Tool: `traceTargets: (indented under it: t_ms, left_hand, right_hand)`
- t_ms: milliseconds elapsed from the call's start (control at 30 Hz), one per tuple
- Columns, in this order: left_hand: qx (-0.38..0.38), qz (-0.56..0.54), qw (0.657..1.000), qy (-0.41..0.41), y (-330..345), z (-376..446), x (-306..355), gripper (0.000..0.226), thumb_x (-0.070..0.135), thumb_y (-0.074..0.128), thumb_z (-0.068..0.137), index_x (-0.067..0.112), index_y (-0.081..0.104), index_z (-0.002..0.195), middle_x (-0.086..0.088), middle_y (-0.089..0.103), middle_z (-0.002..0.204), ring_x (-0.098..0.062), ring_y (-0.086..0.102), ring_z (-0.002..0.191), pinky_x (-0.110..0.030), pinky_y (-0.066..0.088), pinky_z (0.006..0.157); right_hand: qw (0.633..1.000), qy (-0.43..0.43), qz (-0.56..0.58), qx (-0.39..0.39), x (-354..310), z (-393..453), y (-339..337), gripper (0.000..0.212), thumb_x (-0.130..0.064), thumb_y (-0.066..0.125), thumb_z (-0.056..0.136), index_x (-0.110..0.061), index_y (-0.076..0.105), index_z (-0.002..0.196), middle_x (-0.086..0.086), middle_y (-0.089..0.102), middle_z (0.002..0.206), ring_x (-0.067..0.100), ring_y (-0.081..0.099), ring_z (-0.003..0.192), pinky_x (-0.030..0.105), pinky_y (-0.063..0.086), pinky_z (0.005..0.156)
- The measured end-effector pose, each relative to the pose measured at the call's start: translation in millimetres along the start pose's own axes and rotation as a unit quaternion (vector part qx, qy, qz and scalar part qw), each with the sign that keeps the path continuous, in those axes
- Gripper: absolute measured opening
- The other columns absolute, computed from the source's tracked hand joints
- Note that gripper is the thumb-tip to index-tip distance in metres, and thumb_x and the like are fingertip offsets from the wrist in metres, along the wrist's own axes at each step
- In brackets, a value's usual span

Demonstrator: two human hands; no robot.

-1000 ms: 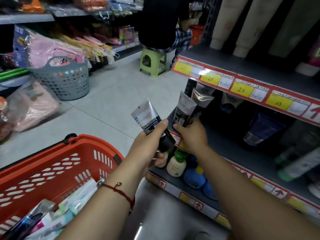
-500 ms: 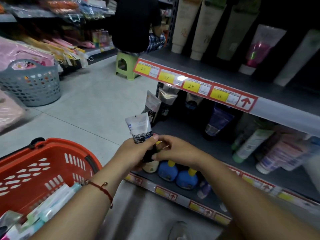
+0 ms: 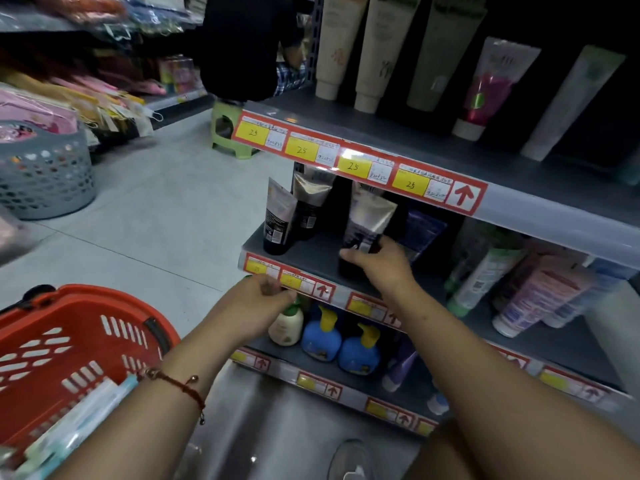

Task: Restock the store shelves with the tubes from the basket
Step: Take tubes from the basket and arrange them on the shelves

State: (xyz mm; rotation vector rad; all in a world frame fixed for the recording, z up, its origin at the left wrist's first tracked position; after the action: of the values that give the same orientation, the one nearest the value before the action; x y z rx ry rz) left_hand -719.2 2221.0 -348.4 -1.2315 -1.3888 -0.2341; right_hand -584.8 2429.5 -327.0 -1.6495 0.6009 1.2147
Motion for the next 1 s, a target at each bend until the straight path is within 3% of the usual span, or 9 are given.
traceTargets:
  t_ms: [100, 200, 533, 667, 800, 900, 1000]
  left_hand:
    - [-0.024, 0.194, 0.980, -0.042, -11, -2, -25, 0.048, 0.050, 0.060, 0.089, 0.023, 0.056, 0.129, -0.002, 0.063, 0.125, -0.020, 0.060, 0.111, -0.032, 0.047, 0.092]
    - [-0.064, 0.253, 0.962, -0.085, -20, -1, -50, 0.058, 0.055, 0.055, 0.091, 0.022, 0.051, 0.138, -0.002, 0.055, 0.140, -0.020, 0.053, 0.124, -0.031, 0.044, 0.099]
    - [-0.073, 0.220, 0.969, -0.090, -27, 14, -67, 0.059, 0.055, 0.057, 0.090, 0.021, 0.051, 0.138, -0.002, 0.055, 0.139, -0.018, 0.053, 0.123, -0.028, 0.042, 0.095]
    - [-0.073, 0.212, 0.971, -0.083, -29, 8, -63, 0.058, 0.054, 0.057, 0.090, 0.021, 0.052, 0.139, -0.002, 0.054, 0.141, -0.019, 0.052, 0.124, -0.026, 0.040, 0.092]
    - [-0.067, 0.219, 0.970, -0.083, -43, -9, -60, 0.056, 0.050, 0.055, 0.094, 0.017, 0.054, 0.138, -0.004, 0.052, 0.143, -0.021, 0.050, 0.128, -0.026, 0.039, 0.098]
    - [-0.068, 0.232, 0.966, -0.090, -59, -32, -62, 0.051, 0.049, 0.052, 0.096, 0.012, 0.060, 0.131, -0.007, 0.057, 0.138, -0.024, 0.053, 0.124, -0.028, 0.040, 0.096]
    - [-0.059, 0.239, 0.964, -0.100, -87, -60, -79, 0.048, 0.049, 0.053, 0.096, 0.014, 0.063, 0.128, -0.005, 0.061, 0.132, -0.024, 0.057, 0.120, -0.029, 0.044, 0.096]
  right_hand:
    - [0.997, 0.013, 0.008, 0.073, 15, 25, 5, 0.045, -0.022, 0.084, 0.072, -0.009, 0.066, 0.112, 0.006, 0.071, 0.107, 0.023, 0.067, 0.097, 0.034, 0.054, 0.087]
    - [0.996, 0.028, 0.007, 0.082, 26, 43, 23, 0.045, -0.016, 0.081, 0.076, -0.006, 0.064, 0.117, 0.010, 0.069, 0.113, 0.027, 0.065, 0.102, 0.034, 0.052, 0.087]
    - [0.992, 0.041, -0.015, 0.122, 29, 56, 37, 0.040, -0.016, 0.061, 0.093, -0.006, 0.050, 0.130, 0.014, 0.060, 0.128, 0.031, 0.058, 0.117, 0.027, 0.039, 0.086]
    - [0.991, 0.059, -0.023, 0.121, 28, 48, 34, 0.047, -0.017, 0.066, 0.089, -0.003, 0.050, 0.132, 0.016, 0.060, 0.129, 0.032, 0.058, 0.118, 0.029, 0.043, 0.088]
    - [0.989, 0.074, 0.013, 0.126, 20, 28, 29, 0.048, -0.016, 0.069, 0.082, -0.006, 0.054, 0.127, 0.014, 0.064, 0.122, 0.033, 0.062, 0.111, 0.033, 0.048, 0.088]
    - [0.994, 0.065, 0.025, 0.088, 4, -5, 43, 0.051, -0.016, 0.064, 0.082, -0.007, 0.052, 0.131, 0.014, 0.062, 0.124, 0.031, 0.061, 0.107, 0.038, 0.049, 0.091]
    - [1.000, 0.021, -0.008, 0.009, -23, -54, 73, 0.069, -0.017, 0.061, 0.087, -0.013, 0.034, 0.151, 0.004, 0.049, 0.141, 0.020, 0.056, 0.109, 0.033, 0.046, 0.094]
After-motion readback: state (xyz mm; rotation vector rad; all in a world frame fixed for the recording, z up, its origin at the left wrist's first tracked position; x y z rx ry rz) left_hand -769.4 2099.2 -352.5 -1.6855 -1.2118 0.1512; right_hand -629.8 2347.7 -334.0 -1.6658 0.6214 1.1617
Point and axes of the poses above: each hand's wrist, its own z-axis towards the middle knuckle, its own y-axis out of the palm, x = y × z, the point moved 8 cm from there along z, towards the middle knuckle
